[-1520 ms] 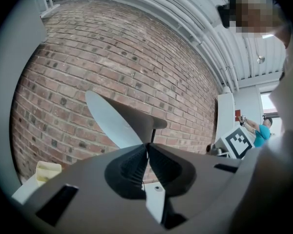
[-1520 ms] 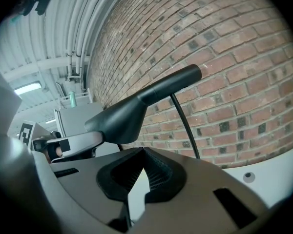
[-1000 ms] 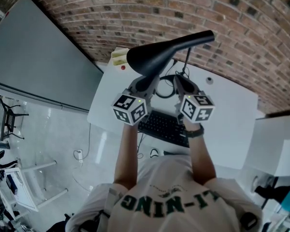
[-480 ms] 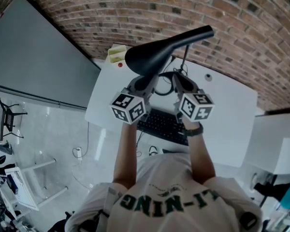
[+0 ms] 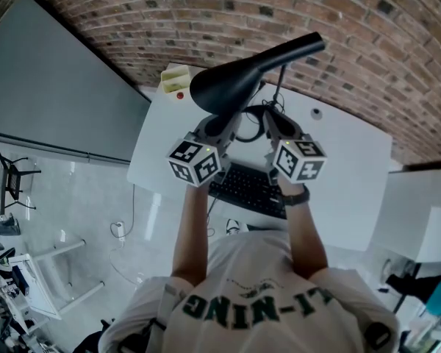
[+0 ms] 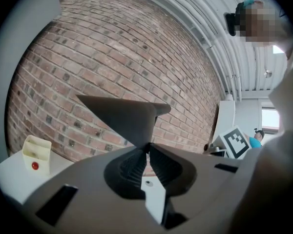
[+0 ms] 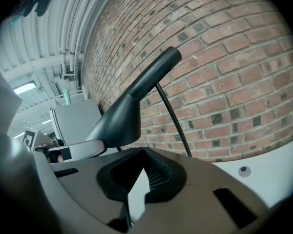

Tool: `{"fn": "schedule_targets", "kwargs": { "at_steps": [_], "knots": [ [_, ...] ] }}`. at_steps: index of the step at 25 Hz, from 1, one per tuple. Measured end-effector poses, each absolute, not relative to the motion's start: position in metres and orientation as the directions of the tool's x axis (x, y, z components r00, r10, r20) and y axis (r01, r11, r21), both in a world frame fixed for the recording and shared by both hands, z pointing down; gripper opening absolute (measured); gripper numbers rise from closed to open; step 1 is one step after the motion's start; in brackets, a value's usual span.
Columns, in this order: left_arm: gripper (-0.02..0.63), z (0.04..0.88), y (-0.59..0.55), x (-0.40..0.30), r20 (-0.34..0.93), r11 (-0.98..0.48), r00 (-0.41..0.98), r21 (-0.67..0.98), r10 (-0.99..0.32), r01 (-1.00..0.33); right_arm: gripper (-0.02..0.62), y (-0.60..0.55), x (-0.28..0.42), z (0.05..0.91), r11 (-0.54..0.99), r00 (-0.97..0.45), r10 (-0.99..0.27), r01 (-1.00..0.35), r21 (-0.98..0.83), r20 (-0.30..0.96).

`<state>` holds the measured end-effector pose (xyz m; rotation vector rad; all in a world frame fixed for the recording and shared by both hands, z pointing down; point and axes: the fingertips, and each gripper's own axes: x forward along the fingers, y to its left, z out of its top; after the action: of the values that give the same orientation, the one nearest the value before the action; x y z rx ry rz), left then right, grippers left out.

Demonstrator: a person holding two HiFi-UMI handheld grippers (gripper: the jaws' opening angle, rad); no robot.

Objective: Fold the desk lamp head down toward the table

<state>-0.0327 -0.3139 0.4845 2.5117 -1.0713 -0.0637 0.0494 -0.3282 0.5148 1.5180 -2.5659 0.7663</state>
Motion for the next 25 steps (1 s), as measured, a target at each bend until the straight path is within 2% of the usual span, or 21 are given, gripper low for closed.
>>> {"fn": "schedule_targets", "kwargs": {
  "at_steps": [25],
  "knots": [
    [0.021,0.512,-0.319,-0.015,0.109,-0.615,0.734,0.473,-0.67,-0.631,0.005,-0.326,0.066,0.523,0.351,-0.48,-0.817,-0.854,-0.385,0.319]
  ]
}}
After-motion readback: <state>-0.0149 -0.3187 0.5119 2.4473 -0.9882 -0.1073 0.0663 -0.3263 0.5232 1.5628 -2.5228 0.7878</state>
